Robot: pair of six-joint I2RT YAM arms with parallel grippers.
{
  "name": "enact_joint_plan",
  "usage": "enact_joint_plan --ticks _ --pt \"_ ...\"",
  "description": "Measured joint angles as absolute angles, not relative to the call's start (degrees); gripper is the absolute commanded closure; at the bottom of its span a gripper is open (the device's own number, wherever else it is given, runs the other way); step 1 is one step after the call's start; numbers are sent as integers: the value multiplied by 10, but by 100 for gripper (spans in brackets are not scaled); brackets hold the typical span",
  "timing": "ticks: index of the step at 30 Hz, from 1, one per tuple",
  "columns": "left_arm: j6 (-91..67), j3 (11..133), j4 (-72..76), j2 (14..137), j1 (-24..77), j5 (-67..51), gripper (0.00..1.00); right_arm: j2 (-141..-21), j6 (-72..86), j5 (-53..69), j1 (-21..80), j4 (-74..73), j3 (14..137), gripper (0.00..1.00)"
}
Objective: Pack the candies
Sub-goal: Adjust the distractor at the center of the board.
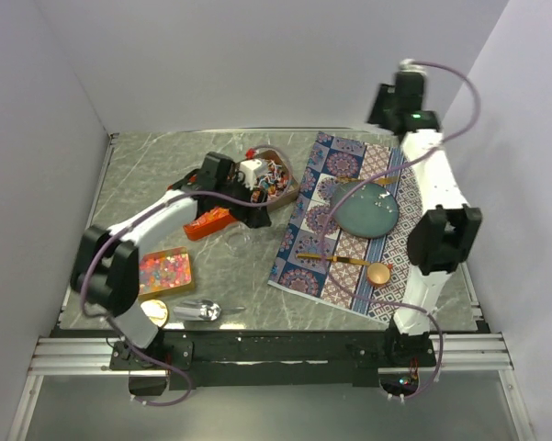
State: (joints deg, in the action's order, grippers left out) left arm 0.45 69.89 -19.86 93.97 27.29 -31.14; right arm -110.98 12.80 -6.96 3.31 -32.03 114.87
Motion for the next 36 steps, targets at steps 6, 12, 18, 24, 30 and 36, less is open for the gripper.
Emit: enact_joint_plan --ticks 6,12,18,24,30,36 --pt "-9 746 -200 1052 340 -313 13 -1101 128 -72 -91 -347 1034 36" --pt "-88 716 -190 1064 376 -248 13 -1149 109 -48 -161 -396 981 36" --pt "-138 693 -177 1064 366 -204 13 -1183 80 -7 -200 -401 983 36" --pt "-168 658 -155 1063 366 -226 13 -1232 69 28 -205 -403 983 35" --pt "-179 656 -131 1071 369 -253 16 -1259 70 24 -203 -403 986 40" --pt "-178 658 -118 1084 376 -281 43 -1262 72 20 -204 -404 987 67"
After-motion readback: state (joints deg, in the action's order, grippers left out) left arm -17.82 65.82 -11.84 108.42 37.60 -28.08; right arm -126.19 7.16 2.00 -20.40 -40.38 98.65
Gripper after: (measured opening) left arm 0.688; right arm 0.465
